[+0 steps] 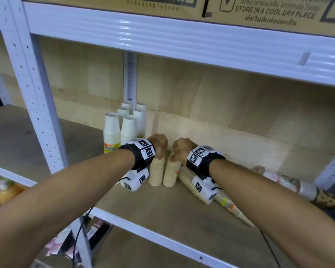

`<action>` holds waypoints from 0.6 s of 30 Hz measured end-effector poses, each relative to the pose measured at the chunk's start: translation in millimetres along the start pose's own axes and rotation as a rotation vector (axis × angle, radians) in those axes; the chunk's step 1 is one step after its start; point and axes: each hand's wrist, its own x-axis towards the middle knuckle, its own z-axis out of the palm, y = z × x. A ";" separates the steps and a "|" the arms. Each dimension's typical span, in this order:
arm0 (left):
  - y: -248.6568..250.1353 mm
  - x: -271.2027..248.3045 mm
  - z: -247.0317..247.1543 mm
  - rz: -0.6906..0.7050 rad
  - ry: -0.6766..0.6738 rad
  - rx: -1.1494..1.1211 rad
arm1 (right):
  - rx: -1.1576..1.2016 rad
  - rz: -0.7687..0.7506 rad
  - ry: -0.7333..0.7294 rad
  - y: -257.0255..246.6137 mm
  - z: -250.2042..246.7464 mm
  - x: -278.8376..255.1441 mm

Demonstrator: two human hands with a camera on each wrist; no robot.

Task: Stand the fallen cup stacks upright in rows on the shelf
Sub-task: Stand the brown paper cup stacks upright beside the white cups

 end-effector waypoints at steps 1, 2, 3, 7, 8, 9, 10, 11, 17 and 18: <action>-0.3 -0.2 -0.5 -0.001 0.005 -0.009 | 0.003 0.004 -0.001 1.1 1.7 2.4; -2.2 -0.1 -0.9 0.000 0.013 -0.018 | 0.009 0.004 0.002 1.4 2.7 4.4; -2.8 0.2 -1.6 -0.004 0.020 -0.025 | 0.009 0.012 0.002 2.0 2.9 6.3; -7.3 -0.5 -4.1 -0.032 0.092 -0.145 | -0.020 -0.018 0.009 2.9 -1.5 8.2; -7.9 -0.2 -5.1 -0.034 0.116 -0.168 | -0.024 -0.035 0.011 3.1 -4.4 7.5; -8.2 1.2 -6.1 -0.039 0.128 -0.167 | -0.022 -0.047 0.001 3.3 -6.9 7.4; -8.5 3.4 -6.9 -0.041 0.143 -0.158 | -0.020 -0.065 -0.011 3.3 -9.4 7.2; -8.5 4.7 -7.7 -0.047 0.149 -0.147 | -0.024 -0.080 -0.026 3.5 -11.2 7.4; -3.2 3.9 -5.9 -0.027 0.196 -0.092 | -0.044 -0.076 0.012 3.4 -9.7 6.6; -2.3 4.2 -5.4 -0.039 0.182 -0.094 | -0.048 -0.069 0.026 3.3 -8.7 6.5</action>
